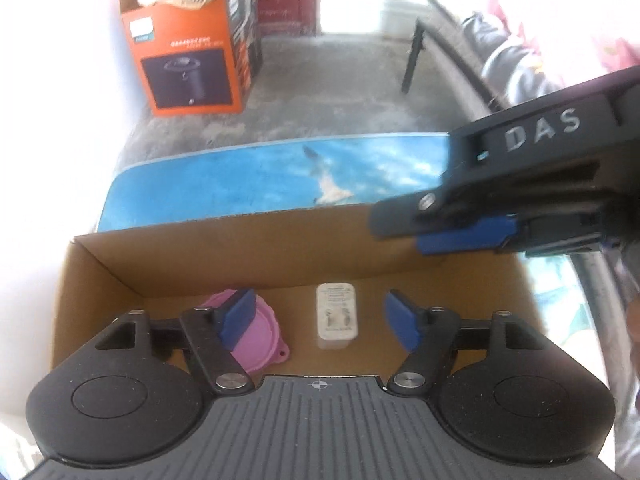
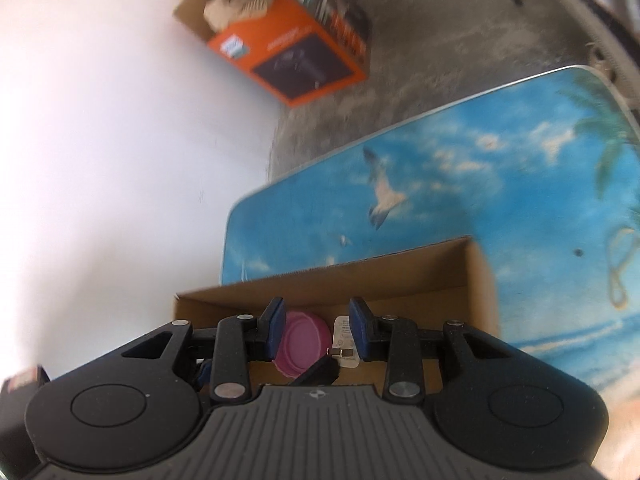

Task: Organize rigid objects
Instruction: 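Lower the plug adapter into the box and open the right tool, then move the right tool to the green glue stick and close on it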

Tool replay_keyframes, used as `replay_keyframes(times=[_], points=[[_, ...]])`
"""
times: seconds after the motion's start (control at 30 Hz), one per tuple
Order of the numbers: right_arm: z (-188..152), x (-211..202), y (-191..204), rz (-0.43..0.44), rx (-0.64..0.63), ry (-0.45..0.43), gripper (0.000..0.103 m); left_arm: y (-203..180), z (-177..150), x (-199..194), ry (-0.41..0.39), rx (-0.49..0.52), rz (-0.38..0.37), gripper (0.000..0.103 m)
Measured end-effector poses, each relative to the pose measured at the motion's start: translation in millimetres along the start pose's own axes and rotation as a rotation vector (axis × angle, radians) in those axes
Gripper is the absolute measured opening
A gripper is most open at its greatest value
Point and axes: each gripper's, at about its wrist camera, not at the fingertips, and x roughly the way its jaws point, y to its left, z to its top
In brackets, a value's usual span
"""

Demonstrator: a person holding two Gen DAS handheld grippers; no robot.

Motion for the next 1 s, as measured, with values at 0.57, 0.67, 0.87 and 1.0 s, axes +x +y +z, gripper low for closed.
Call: replay_keyframes(times=[0.57,0.67,0.87,1.0], points=[[-144.3,-129.2,-5.3,-0.022,0.153,-0.213,0.038,-16.2,-72.3,-119.4,-0.186,0.132,-0.151,0.086],[-179.6,-134.4,-7.7,-0.066,0.173,-0.200,0.038,-18.1,-93.3,-128.7,-0.164,0.158,-0.176,0.086],[-230.3,-117.8,-20.2,-0.116,0.246,-0.142,0.038,-22.3,-128.2,-130.3,-0.092,0.193,-0.221,0.086],[-242.8,-94.2,-23.5,-0.146,0.228,-0.101,0.038,-25.8,-151.6,-112.0,-0.032,0.200,-0.215,0.087]])
